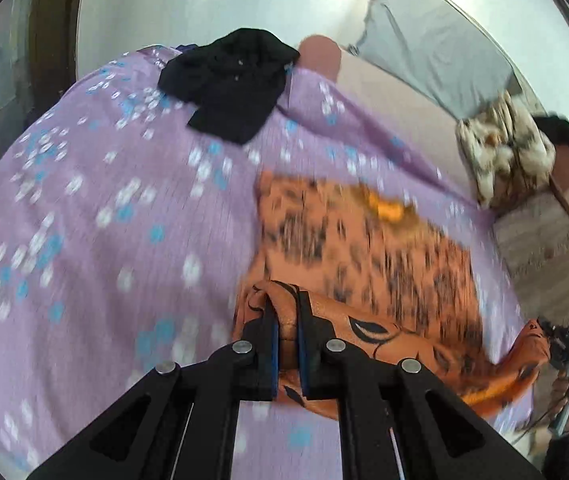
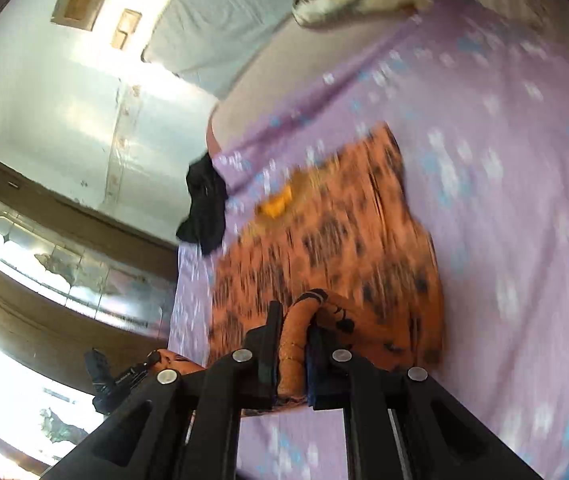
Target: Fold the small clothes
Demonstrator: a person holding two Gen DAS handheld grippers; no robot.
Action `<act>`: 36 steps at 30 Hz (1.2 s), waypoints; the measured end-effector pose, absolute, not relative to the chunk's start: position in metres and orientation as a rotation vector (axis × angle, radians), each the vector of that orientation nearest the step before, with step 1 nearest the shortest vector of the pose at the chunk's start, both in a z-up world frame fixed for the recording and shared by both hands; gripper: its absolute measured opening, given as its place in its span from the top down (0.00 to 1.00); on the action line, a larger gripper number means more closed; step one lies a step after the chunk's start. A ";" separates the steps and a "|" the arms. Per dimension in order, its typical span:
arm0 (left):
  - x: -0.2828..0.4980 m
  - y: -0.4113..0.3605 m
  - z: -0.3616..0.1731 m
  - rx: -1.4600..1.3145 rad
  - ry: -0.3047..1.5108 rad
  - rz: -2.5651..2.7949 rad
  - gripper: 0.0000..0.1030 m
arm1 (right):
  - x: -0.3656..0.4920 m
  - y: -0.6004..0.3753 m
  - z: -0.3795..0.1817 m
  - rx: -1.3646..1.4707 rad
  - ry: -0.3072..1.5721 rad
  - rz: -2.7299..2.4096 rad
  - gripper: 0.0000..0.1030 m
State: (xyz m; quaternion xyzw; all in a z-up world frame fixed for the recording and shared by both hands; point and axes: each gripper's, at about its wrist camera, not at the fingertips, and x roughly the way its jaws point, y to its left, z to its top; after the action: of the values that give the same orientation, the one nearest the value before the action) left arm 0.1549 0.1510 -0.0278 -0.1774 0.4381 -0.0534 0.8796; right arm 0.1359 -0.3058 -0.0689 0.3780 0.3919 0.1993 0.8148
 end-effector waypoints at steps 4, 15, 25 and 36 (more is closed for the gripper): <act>0.233 0.172 -0.073 -0.516 0.970 -0.055 0.93 | 0.213 -0.317 -0.071 0.856 0.778 0.344 0.91; 0.276 0.141 -0.104 -0.287 0.996 -0.050 0.92 | 0.283 -0.289 -0.149 0.812 0.952 0.250 0.91; 0.329 0.109 -0.041 -0.217 0.889 -0.076 0.91 | 0.319 -0.315 -0.100 0.772 0.817 0.164 0.91; 0.298 0.161 -0.102 -0.306 1.016 0.031 0.34 | 0.254 -0.319 -0.119 0.706 0.836 0.110 0.23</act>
State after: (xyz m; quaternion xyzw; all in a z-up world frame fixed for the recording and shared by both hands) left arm 0.2984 0.1614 -0.1019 -0.1458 0.4846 0.0146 0.8624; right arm 0.2541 -0.3186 -0.1193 0.3355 0.3971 0.0524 0.8526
